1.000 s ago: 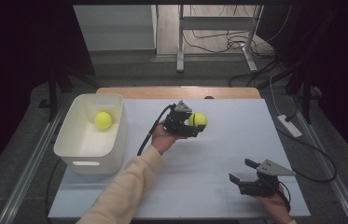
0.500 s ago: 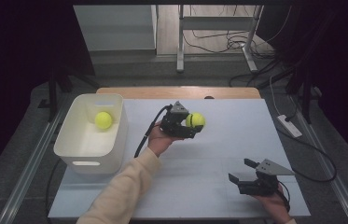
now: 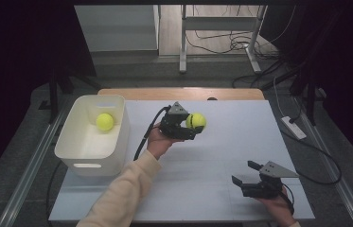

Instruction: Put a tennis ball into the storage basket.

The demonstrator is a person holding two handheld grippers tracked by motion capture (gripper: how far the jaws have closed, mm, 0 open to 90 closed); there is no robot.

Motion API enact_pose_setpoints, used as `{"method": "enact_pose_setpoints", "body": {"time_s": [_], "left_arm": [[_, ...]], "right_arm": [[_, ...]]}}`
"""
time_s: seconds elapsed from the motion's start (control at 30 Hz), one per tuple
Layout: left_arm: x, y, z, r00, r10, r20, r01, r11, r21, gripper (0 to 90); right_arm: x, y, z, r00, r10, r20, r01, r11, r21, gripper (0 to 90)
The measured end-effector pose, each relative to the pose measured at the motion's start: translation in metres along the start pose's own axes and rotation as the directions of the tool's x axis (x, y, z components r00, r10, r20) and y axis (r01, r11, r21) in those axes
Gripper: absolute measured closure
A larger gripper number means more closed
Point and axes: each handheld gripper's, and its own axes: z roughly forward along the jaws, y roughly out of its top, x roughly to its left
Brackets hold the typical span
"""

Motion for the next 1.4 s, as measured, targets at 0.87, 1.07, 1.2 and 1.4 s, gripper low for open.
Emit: {"method": "enact_pose_setpoints", "body": {"time_s": [0.87, 1.07, 1.2, 1.4], "left_arm": [[-0.002, 0.002, -0.024, 0.9994, 0.029, -0.021, -0.029, 0.9992, -0.029, 27.7], [-0.001, 0.002, -0.030, 0.9991, 0.029, -0.032, -0.031, 0.9989, -0.036, 27.7], [0.000, 0.002, -0.036, 0.9988, 0.028, -0.040, -0.030, 0.9986, -0.043, 27.7], [0.002, 0.002, -0.042, 0.9989, 0.024, -0.041, -0.026, 0.9981, -0.055, 27.7]], "right_arm": [[0.001, 0.001, -0.001, 1.0000, 0.003, 0.002, -0.003, 1.000, -0.009, 11.0], [0.001, 0.001, -0.001, 1.0000, 0.002, 0.001, -0.002, 1.000, -0.012, 11.0], [0.001, 0.001, -0.001, 1.0000, 0.002, 0.003, -0.002, 1.000, -0.011, 11.0], [0.001, 0.001, -0.002, 1.0000, 0.002, 0.003, -0.002, 1.000, -0.013, 11.0]]}}
